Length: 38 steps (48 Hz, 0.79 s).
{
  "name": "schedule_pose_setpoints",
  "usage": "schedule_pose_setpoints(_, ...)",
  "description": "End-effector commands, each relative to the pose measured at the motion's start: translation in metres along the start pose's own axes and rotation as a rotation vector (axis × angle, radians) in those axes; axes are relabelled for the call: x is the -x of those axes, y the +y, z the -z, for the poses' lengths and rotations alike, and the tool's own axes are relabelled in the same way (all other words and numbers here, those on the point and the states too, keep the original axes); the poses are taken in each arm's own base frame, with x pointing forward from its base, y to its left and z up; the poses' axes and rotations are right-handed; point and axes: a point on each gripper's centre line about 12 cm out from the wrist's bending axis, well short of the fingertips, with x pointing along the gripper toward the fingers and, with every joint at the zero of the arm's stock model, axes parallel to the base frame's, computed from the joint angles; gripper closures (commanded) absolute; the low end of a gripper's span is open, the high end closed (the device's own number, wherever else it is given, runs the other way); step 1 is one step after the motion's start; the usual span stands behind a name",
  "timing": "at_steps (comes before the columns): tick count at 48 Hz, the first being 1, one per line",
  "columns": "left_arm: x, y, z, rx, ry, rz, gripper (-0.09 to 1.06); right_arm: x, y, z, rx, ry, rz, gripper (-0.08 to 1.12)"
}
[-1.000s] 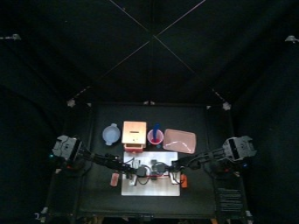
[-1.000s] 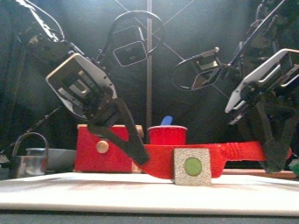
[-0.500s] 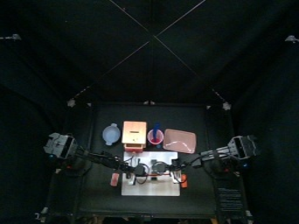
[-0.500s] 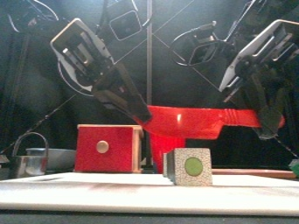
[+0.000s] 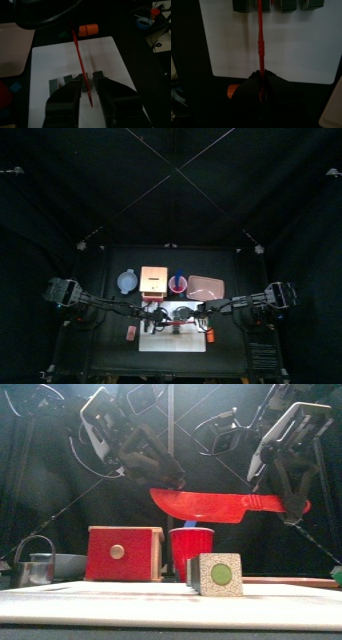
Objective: Place sushi on board then cut the sushi with the knife then place the pieces on the plate
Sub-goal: Cut the sushi into 4 pieces
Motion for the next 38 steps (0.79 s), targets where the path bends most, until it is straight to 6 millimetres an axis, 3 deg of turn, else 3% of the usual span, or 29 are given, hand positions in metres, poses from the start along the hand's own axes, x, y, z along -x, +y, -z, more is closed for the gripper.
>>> schedule_pose_setpoints(1, 0.005, 0.003, -0.017, 0.007, -0.084, -0.007, 0.20, 0.018, 0.001, -0.006, -0.031, -0.050, -0.027, 0.91)
schedule_pose_setpoints(9, 0.015, 0.013, -0.030, 0.015, -0.157, -0.032, 0.17, 0.022, 0.001, 0.006, -0.099, -0.022, -0.080, 0.91)
schedule_pose_setpoints(16, 0.022, 0.028, -0.028, 0.029, -0.187, -0.069, 0.17, 0.027, 0.004, 0.020, -0.224, -0.026, -0.183, 0.91)
schedule_pose_setpoints(23, 0.024, 0.033, -0.024, 0.032, -0.213, -0.084, 0.17, 0.031, 0.006, 0.041, -0.522, -0.013, -0.313, 0.91)
schedule_pose_setpoints(32, 0.023, 0.034, -0.019, 0.029, -0.222, -0.085, 0.17, 0.039, 0.009, 0.074, -0.874, 0.003, -0.341, 0.91)
schedule_pose_setpoints(38, 0.022, 0.034, -0.012, 0.029, -0.202, -0.085, 0.17, 0.045, 0.013, 0.081, -1.096, -0.055, -0.368, 0.90)
